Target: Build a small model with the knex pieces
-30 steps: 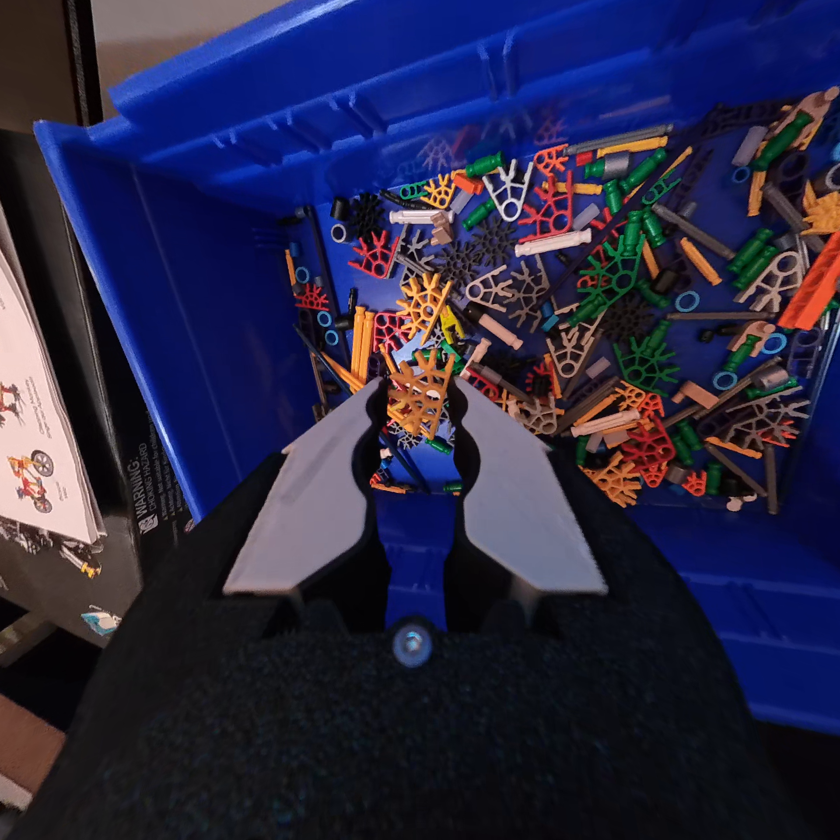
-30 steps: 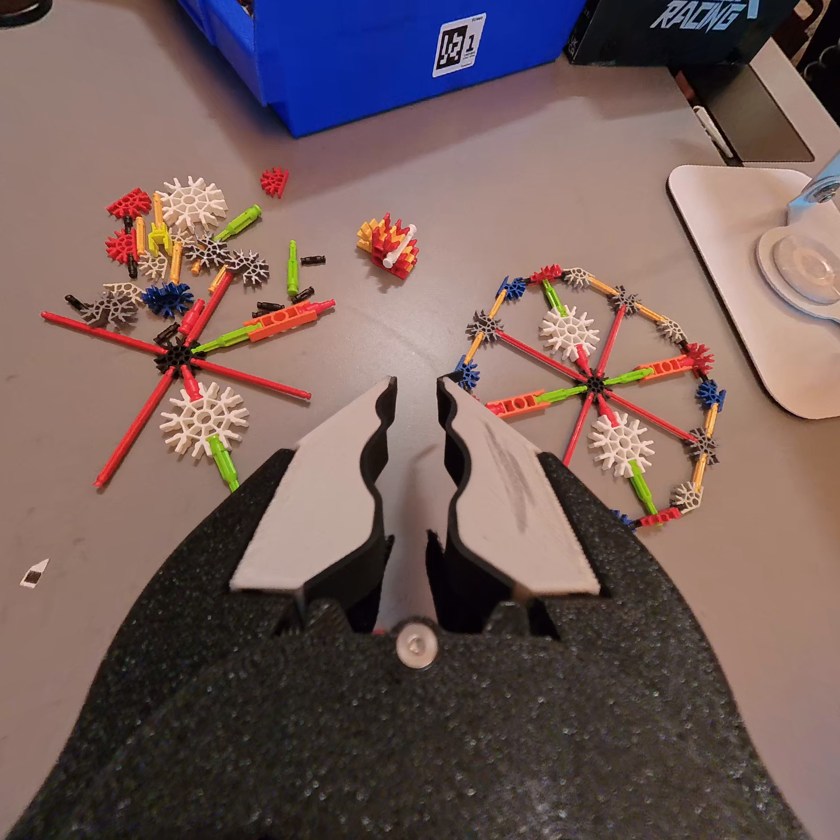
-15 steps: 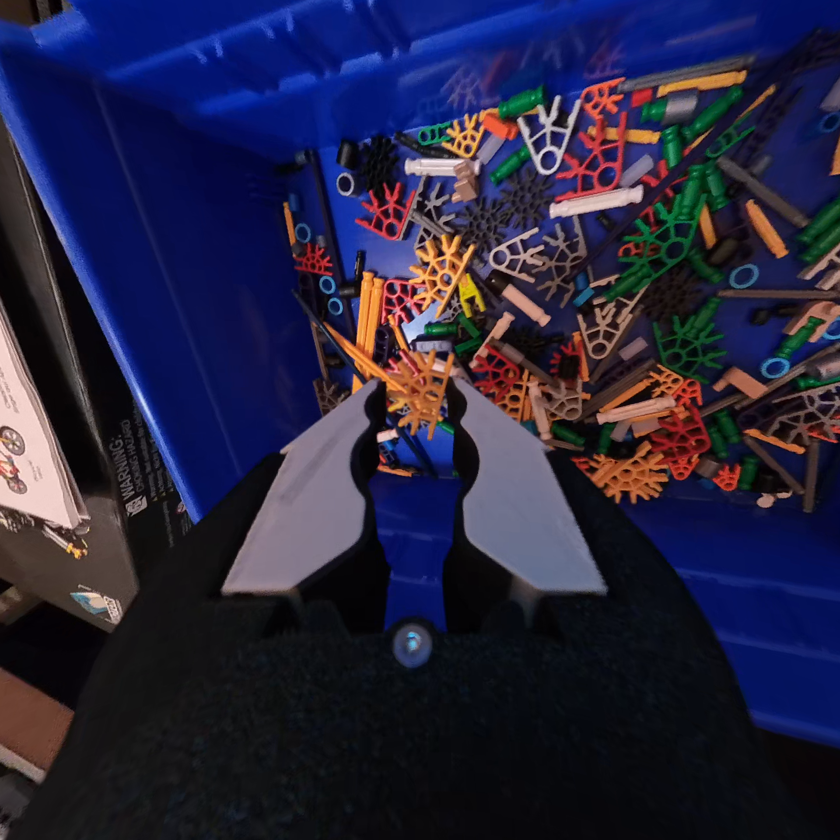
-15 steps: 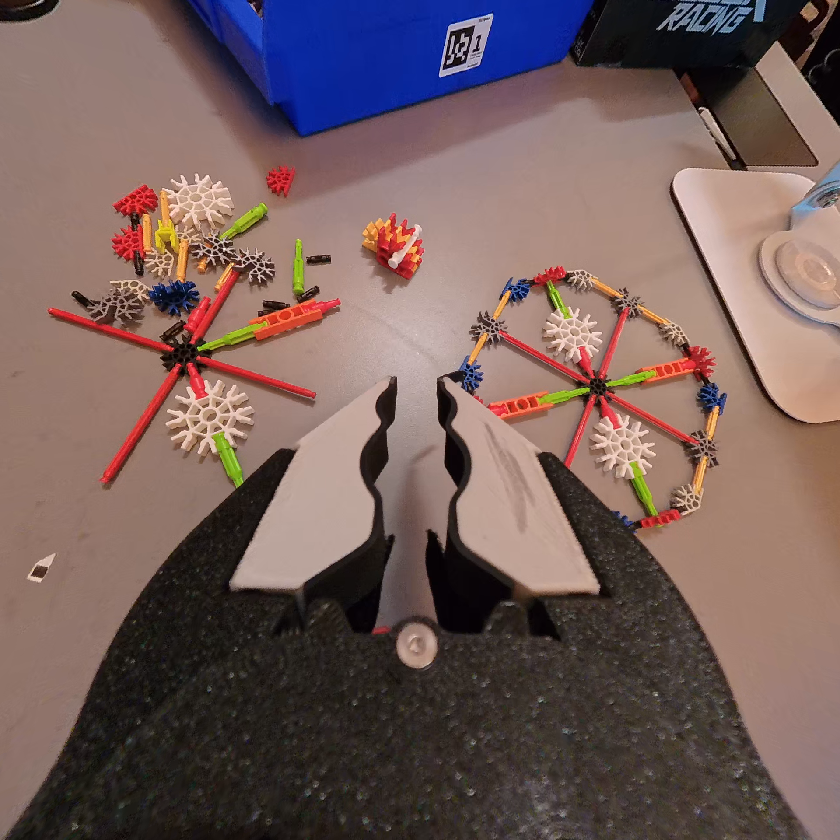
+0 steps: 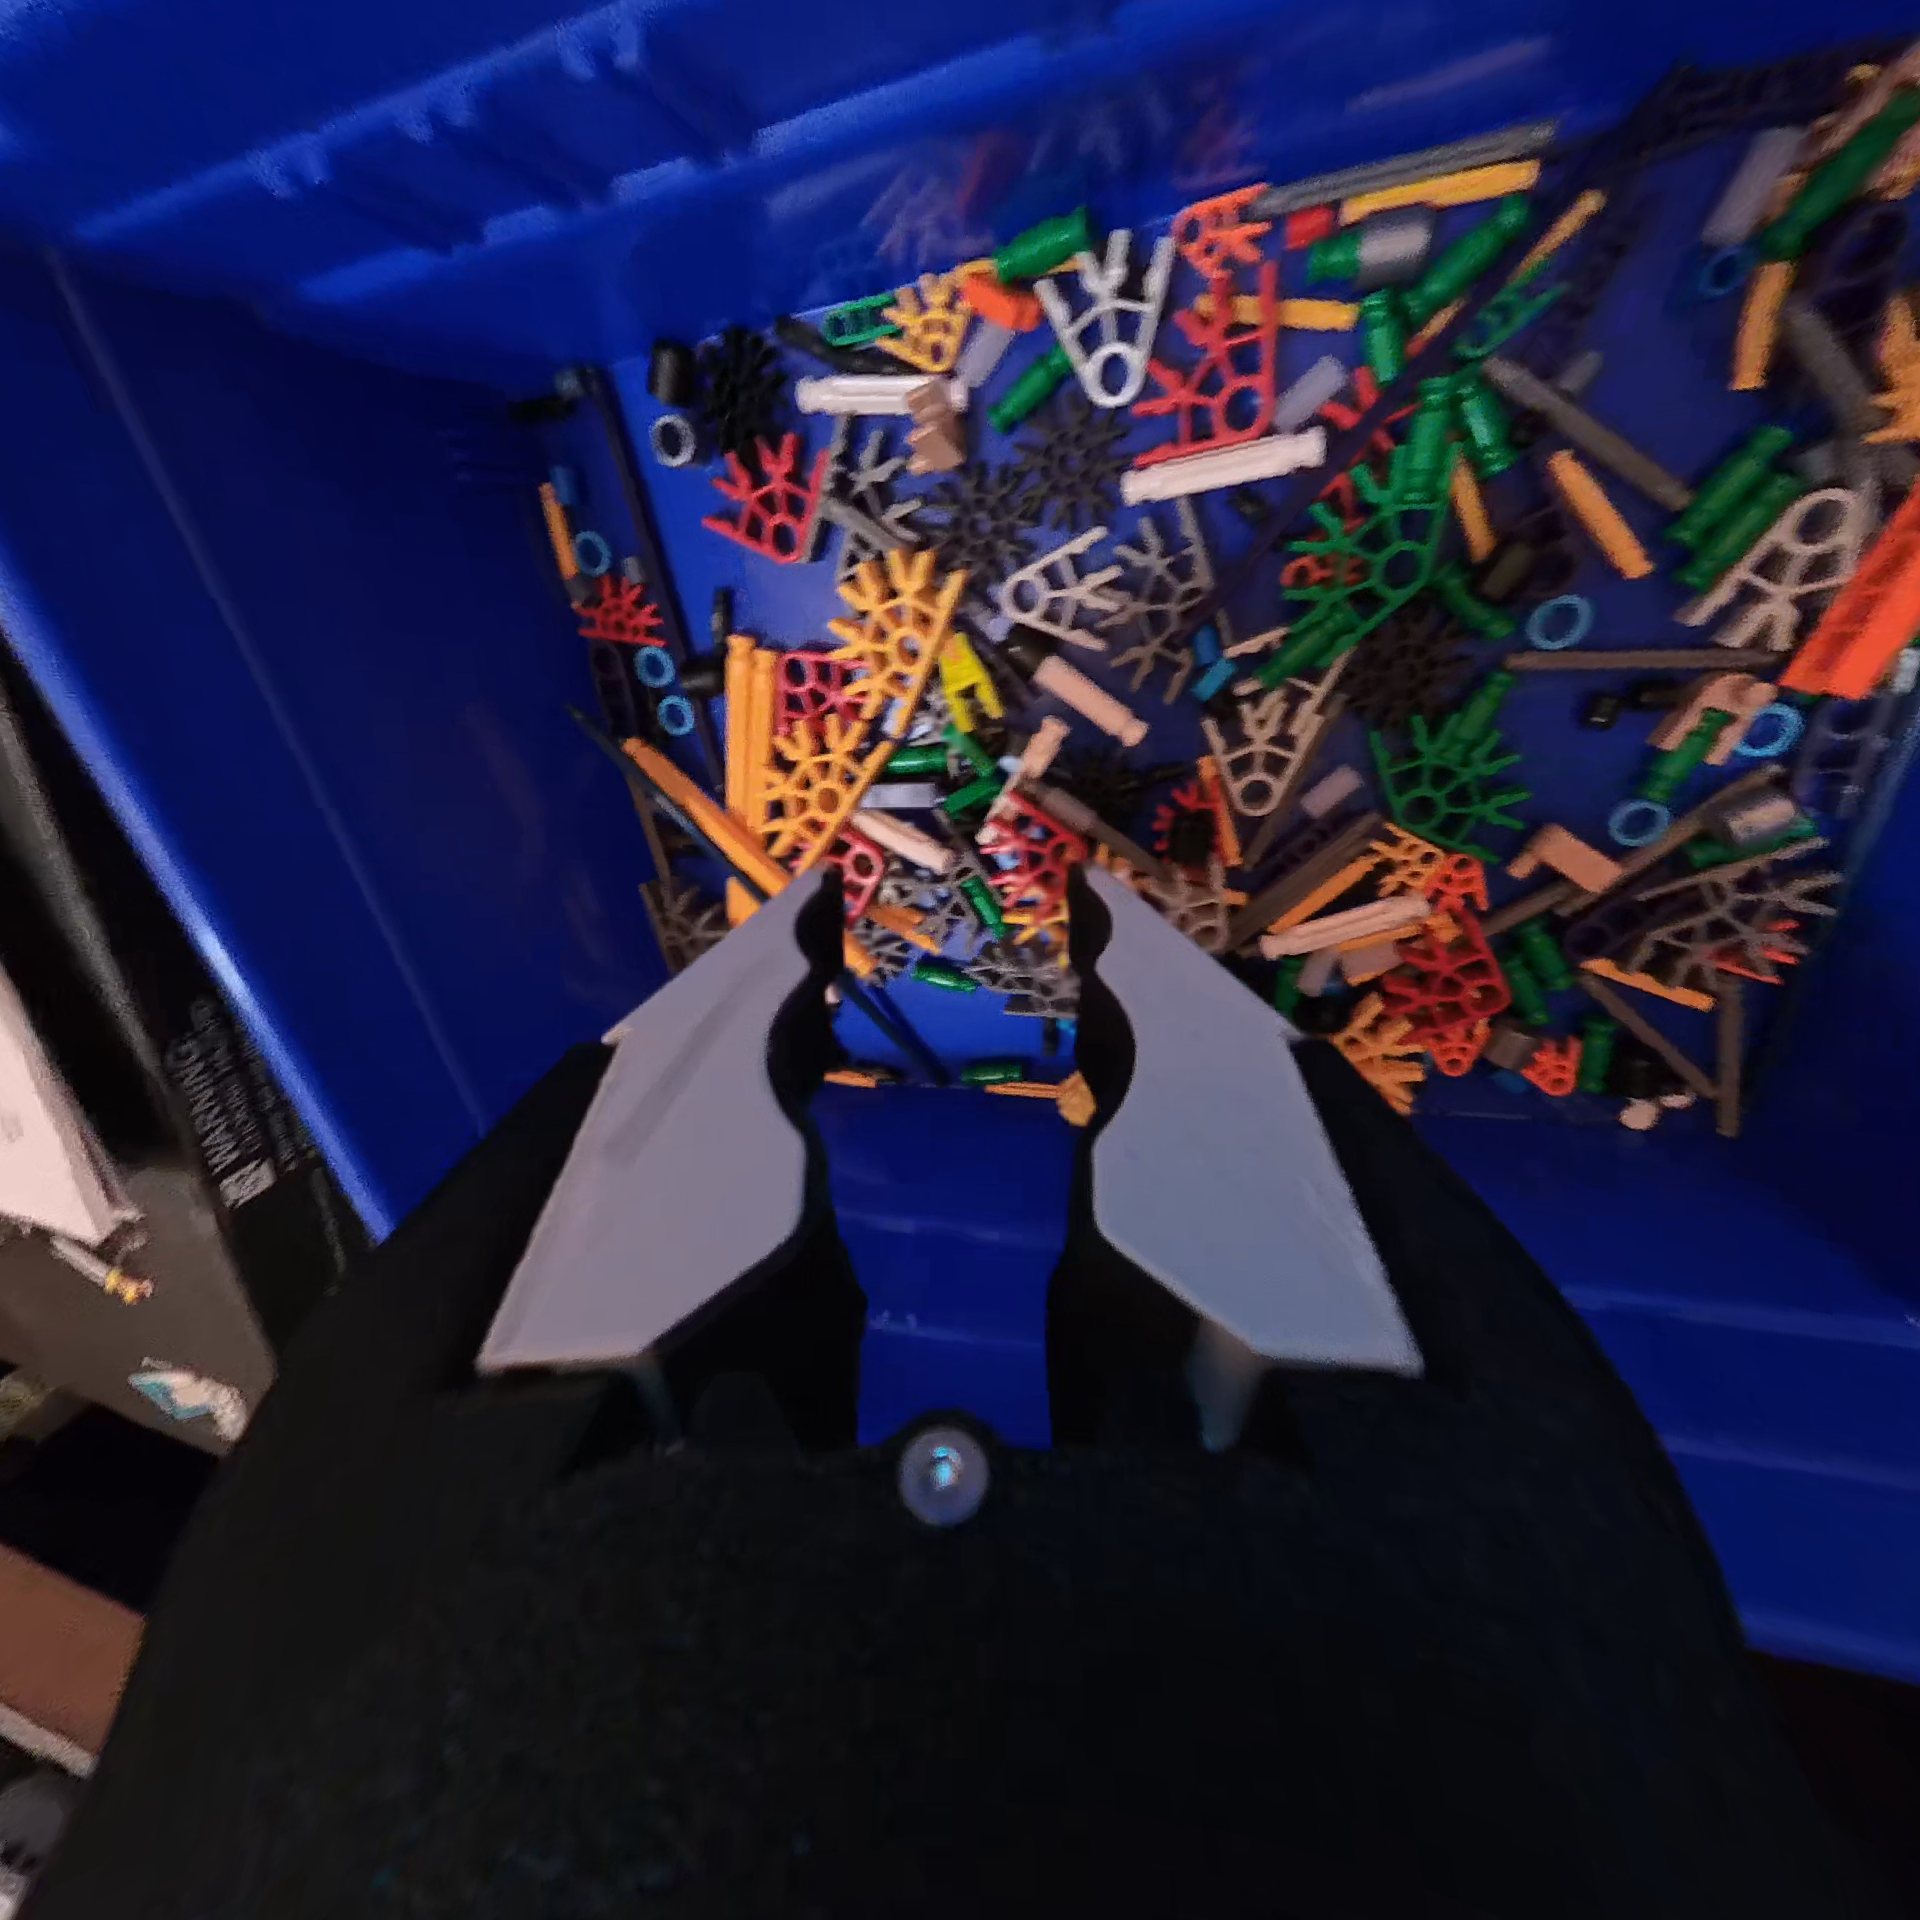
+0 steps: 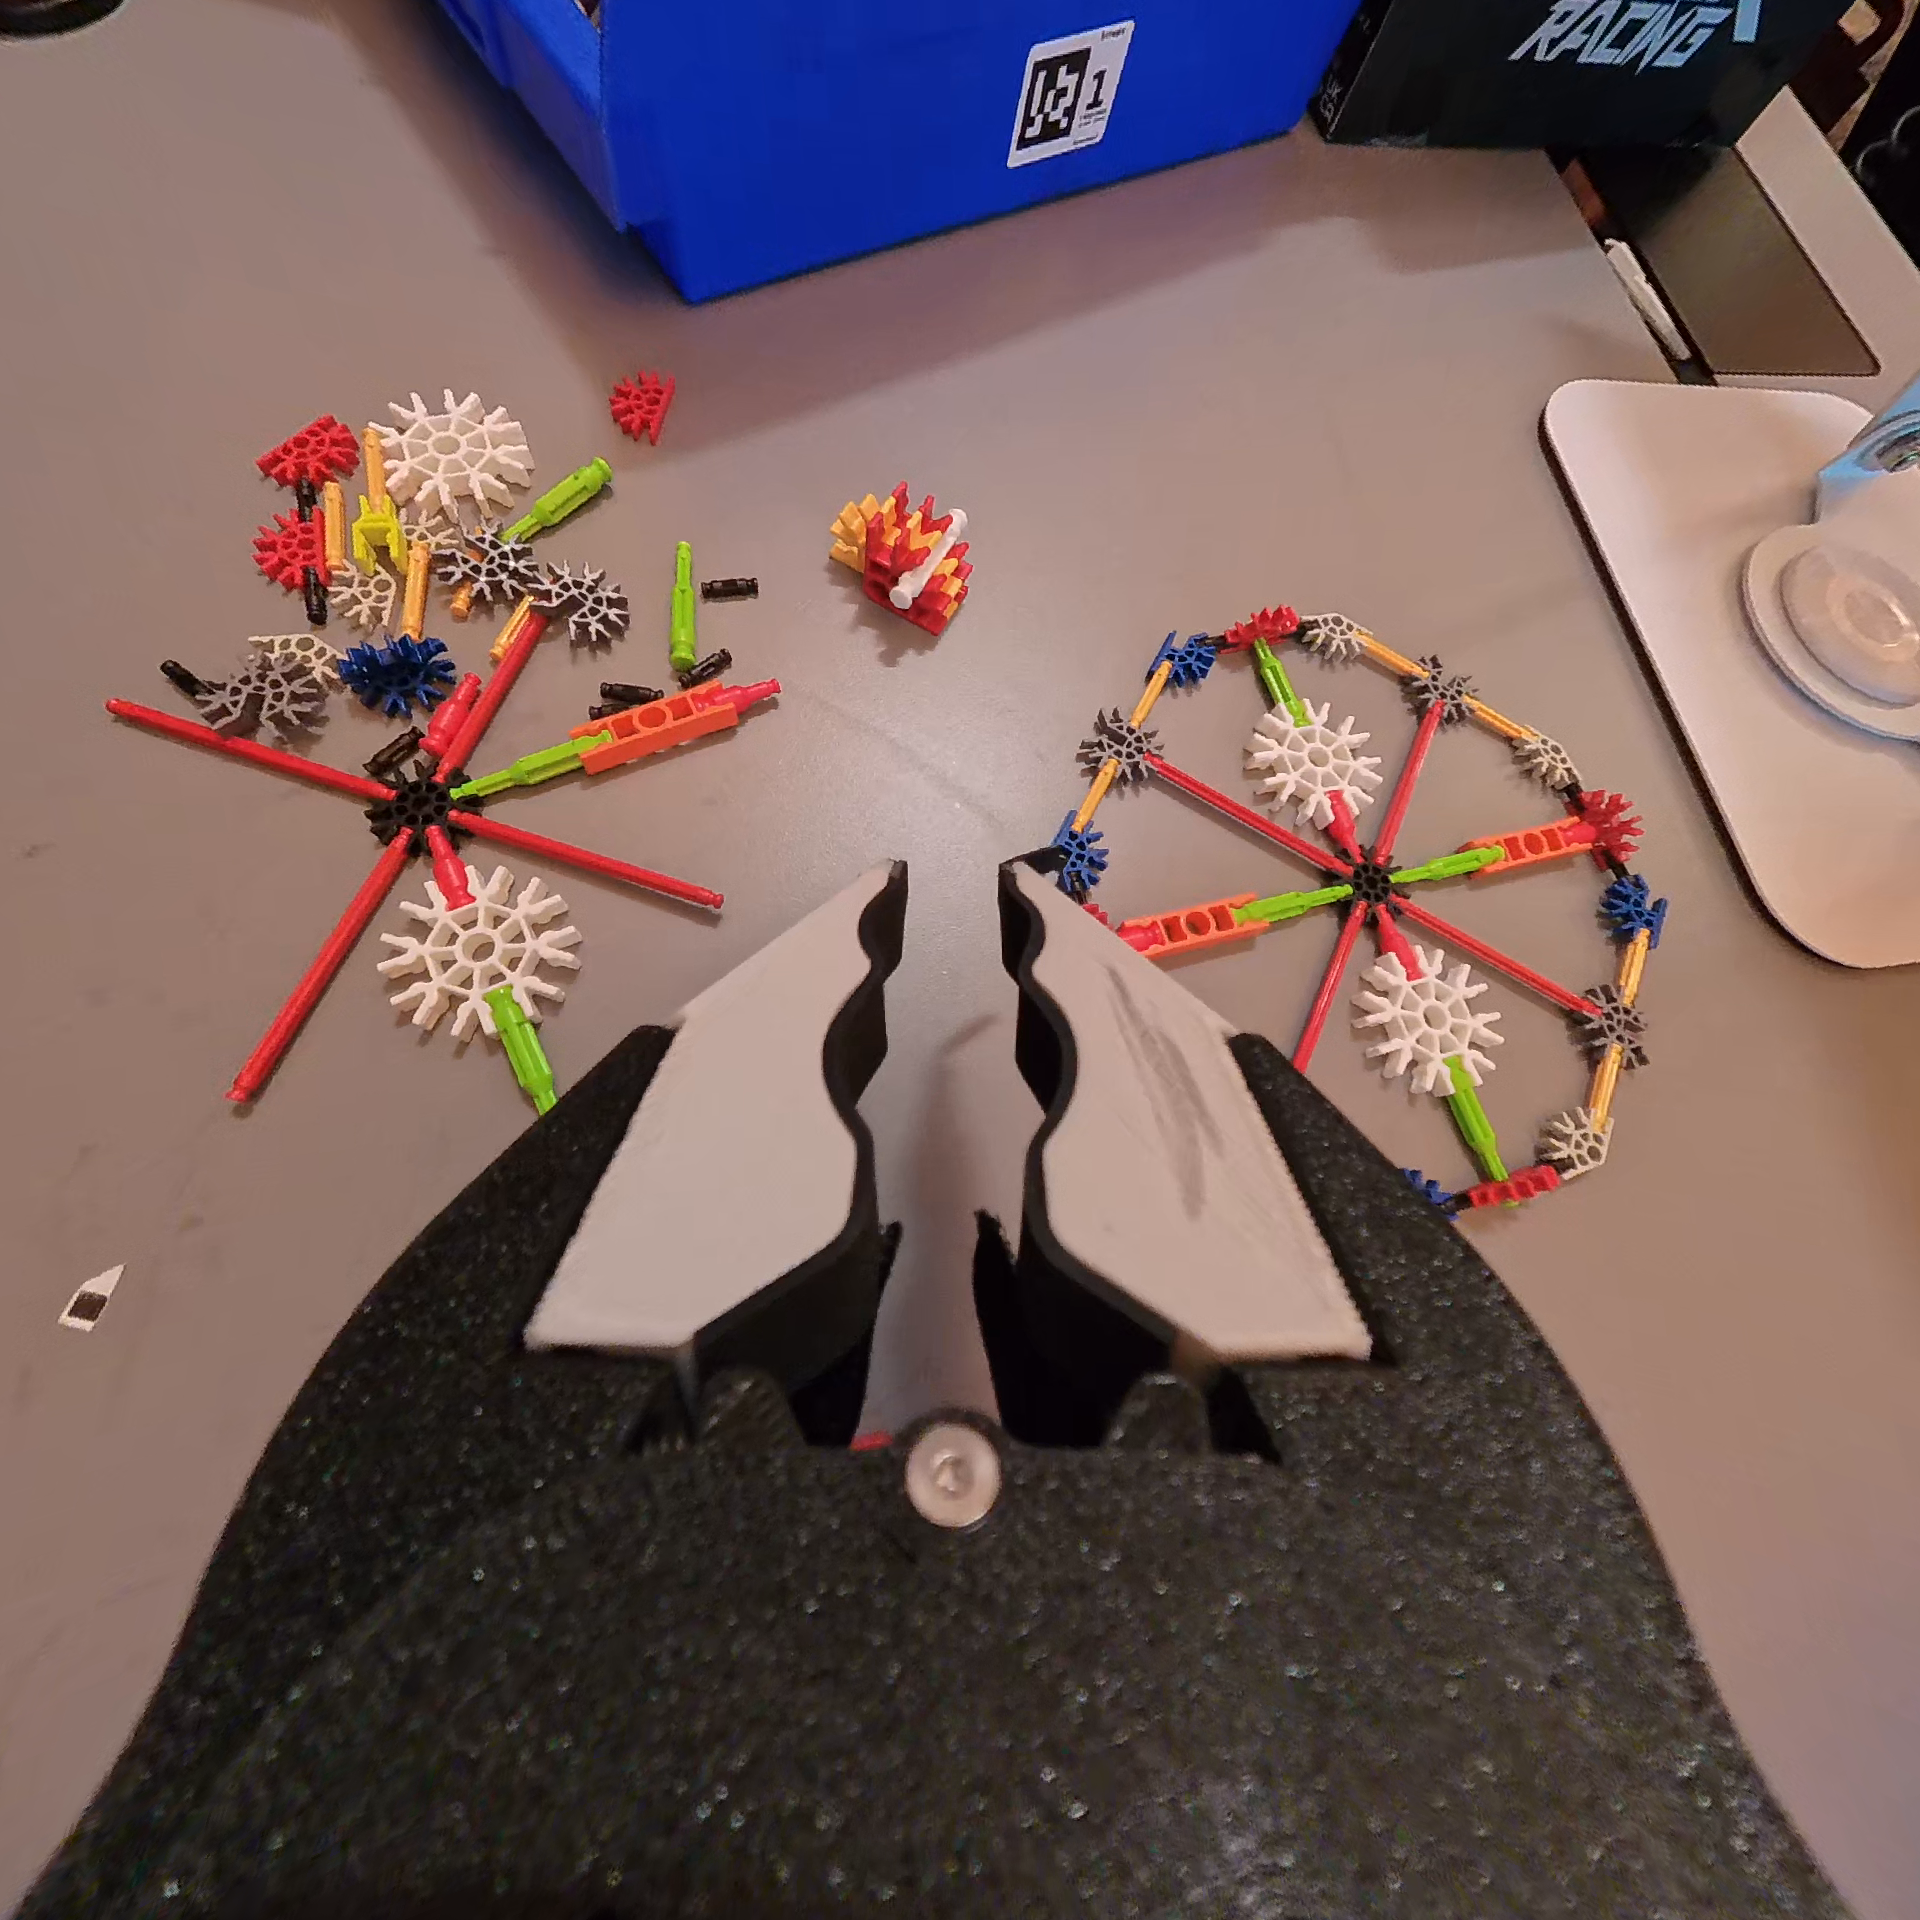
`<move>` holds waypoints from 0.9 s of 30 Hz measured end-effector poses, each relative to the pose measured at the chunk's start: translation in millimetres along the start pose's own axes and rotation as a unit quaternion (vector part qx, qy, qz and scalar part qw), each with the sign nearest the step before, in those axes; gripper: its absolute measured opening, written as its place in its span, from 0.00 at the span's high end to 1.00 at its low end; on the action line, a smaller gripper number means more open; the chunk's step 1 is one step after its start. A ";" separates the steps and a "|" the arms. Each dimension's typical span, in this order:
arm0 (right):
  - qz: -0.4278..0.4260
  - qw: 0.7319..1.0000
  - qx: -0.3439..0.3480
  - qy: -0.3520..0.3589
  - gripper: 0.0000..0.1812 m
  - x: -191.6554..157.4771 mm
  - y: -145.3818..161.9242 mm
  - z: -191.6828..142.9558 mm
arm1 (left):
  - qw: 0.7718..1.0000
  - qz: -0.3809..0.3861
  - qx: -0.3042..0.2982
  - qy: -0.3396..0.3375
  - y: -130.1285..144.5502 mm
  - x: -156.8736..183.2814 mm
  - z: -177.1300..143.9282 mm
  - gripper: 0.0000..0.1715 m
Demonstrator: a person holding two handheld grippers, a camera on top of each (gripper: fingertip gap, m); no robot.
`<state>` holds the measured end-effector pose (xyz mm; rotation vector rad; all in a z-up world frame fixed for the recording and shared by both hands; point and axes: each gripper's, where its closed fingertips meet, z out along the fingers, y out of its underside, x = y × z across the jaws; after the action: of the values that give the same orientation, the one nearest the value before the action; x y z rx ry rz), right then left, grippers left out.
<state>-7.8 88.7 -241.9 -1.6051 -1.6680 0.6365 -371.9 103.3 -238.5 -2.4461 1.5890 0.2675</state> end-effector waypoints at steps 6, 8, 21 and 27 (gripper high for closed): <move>-0.002 1.000 0.000 0.000 0.91 -0.5 -0.8 -0.4 | 0.997 0.025 -0.038 0.068 4.8 37.1 13.8 0.82; -0.002 1.000 0.001 0.001 0.91 -0.5 -1.2 -0.7 | 0.995 0.029 -0.048 0.081 6.7 44.1 20.6 0.82; -0.003 1.000 0.002 0.002 0.91 -0.3 -1.9 -1.7 | 0.994 0.046 -0.062 0.075 6.9 39.2 26.7 0.99; -0.003 1.000 0.001 0.002 0.91 0.1 -1.4 -1.7 | 0.999 0.009 -0.040 -0.020 3.3 -7.5 17.6 0.98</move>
<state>-7.3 88.4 -239.7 -1.5991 -1.6671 0.6313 -378.6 113.4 -253.7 -2.4697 1.6153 0.3889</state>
